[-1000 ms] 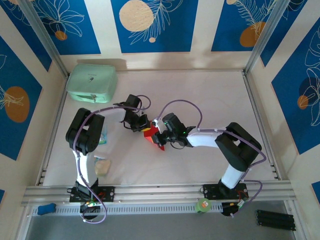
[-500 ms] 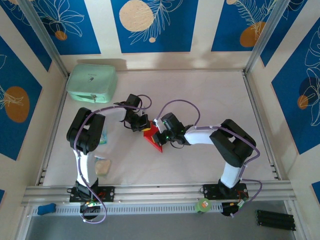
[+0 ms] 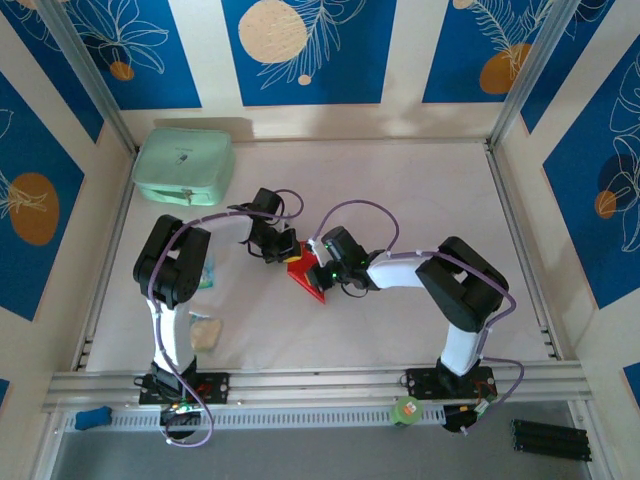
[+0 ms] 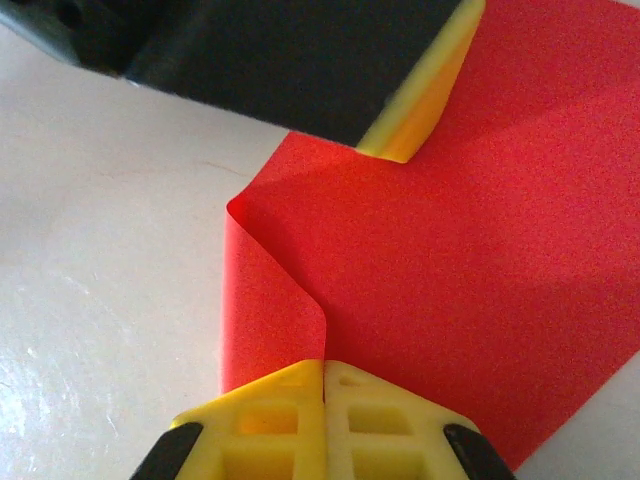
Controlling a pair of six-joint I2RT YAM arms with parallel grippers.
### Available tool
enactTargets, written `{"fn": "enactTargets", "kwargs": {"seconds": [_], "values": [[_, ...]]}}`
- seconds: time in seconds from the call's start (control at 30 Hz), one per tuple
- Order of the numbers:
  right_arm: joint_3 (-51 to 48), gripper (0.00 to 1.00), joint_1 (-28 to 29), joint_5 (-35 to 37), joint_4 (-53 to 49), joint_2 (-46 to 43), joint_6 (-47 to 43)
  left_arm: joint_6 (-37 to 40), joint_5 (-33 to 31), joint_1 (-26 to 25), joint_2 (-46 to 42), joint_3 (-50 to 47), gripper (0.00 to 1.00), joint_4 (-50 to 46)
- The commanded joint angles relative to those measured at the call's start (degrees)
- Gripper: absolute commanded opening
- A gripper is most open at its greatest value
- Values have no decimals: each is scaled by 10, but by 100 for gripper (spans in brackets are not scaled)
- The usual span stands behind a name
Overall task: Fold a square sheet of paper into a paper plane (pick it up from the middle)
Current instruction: Third fold the triangle at the center of the table.
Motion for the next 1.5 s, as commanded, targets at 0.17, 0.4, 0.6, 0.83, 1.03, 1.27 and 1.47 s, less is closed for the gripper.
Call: {"fn": "enactTargets", "kwargs": {"seconds": [0.17, 0.4, 0.6, 0.83, 1.03, 1.27, 1.47], "values": [[17, 0, 5, 10, -10, 12, -5, 7, -1, -6, 17, 4, 10, -22], [12, 0, 7, 18, -17, 12, -2, 5, -3, -5, 12, 11, 10, -23], [6, 0, 10, 21, -14, 13, 3, -15, -5, -3, -14, 13, 12, -15], [-1, 0, 12, 25, -12, 16, 7, -92, -18, 17, -101, -42, 20, 48], [-3, 0, 13, 27, -9, 19, 6, -162, -4, 22, -162, -139, 20, 125], [-3, 0, 14, 29, -7, 24, 9, -283, 24, 5, -217, -262, 15, 274], [-3, 0, 17, 31, -6, 27, 9, -340, 18, -21, -217, -308, 10, 339]]}}
